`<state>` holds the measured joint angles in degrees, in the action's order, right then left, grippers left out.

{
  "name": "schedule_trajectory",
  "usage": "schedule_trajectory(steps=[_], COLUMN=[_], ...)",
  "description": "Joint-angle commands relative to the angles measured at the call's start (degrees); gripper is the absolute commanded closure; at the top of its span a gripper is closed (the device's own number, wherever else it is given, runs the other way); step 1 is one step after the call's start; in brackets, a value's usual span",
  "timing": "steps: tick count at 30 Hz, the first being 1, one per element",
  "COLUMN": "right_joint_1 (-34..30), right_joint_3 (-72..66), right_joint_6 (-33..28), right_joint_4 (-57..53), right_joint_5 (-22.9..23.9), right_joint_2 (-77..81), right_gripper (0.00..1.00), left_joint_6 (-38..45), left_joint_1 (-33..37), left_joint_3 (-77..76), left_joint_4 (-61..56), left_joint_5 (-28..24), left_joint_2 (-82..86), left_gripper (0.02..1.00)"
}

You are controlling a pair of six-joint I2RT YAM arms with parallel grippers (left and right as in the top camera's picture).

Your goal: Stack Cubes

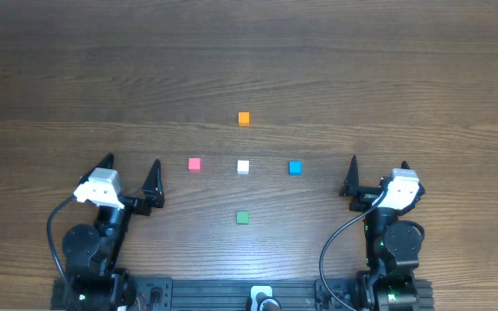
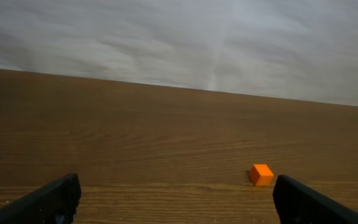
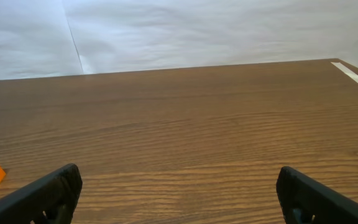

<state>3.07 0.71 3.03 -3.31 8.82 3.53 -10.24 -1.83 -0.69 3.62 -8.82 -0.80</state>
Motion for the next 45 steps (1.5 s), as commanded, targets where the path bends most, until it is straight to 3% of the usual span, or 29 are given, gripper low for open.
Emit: schedule_trajectory(steps=[1,39,42,45], right_joint_1=[-0.5,-0.5,-0.5,-0.5], right_joint_3=[-0.4,-0.4,-0.4,-0.4], right_joint_6=[0.1,0.1,0.1,0.1], right_joint_4=[-0.1,-0.1,-0.1,-0.1], right_joint_5=[-0.6,-0.6,-0.6,-0.6], right_joint_2=[-0.5,-0.5,-0.5,-0.5], right_gripper=[0.009,0.009,0.007,0.007], left_joint_6=[0.9,0.9,0.9,0.9], left_joint_1=[-0.2,-0.2,-0.2,-0.2], left_joint_3=[0.3,0.3,0.3,0.3], left_joint_4=[0.0,0.0,0.1,0.2], left_joint_5=[-0.1,-0.1,3.3,3.5], left_joint_2=[0.4,0.4,0.4,0.4], left_gripper=[0.018,0.018,0.018,0.018])
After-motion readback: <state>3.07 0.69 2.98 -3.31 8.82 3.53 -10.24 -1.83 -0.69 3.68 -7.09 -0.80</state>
